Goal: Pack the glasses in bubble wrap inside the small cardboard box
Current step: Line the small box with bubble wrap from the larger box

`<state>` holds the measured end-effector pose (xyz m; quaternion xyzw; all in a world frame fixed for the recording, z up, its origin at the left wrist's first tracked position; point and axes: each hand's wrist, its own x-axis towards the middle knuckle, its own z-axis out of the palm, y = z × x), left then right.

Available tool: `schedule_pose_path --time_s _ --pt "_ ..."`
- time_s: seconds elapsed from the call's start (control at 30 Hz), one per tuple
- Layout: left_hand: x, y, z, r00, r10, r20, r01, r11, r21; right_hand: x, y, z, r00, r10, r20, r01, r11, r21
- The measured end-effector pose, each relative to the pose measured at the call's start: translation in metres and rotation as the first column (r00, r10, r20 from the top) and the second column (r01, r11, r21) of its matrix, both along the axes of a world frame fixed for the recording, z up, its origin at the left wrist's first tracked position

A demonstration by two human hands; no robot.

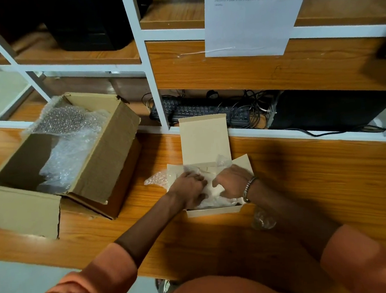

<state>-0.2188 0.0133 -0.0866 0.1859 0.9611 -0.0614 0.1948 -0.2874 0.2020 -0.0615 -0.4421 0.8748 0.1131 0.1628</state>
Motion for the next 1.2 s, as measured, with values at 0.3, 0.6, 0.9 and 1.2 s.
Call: schedule_pose_path --time_s 0.3,0.6,0.9,1.2 --pt "0.013 -0.016 0.011 0.999 0.011 -0.044 -0.016 0.994 -0.111 0.008 -0.003 -0.026 0.994 0.025 -0.11 -0.02 0.999 0.044" --pt "0.022 -0.02 0.014 0.996 0.069 -0.049 -0.069 0.997 0.018 0.009 -0.005 -0.035 0.988 0.038 -0.151 -0.011 0.984 0.179" --pt "0.038 -0.054 0.028 0.752 0.566 -0.337 -0.528 0.824 0.206 0.009 0.006 -0.001 0.968 -0.207 -0.143 0.177 0.964 -0.198" --pt "0.027 -0.042 0.058 0.669 0.688 -0.279 -0.52 0.702 0.486 0.007 0.012 0.003 0.859 -0.511 0.029 0.49 0.806 -0.332"
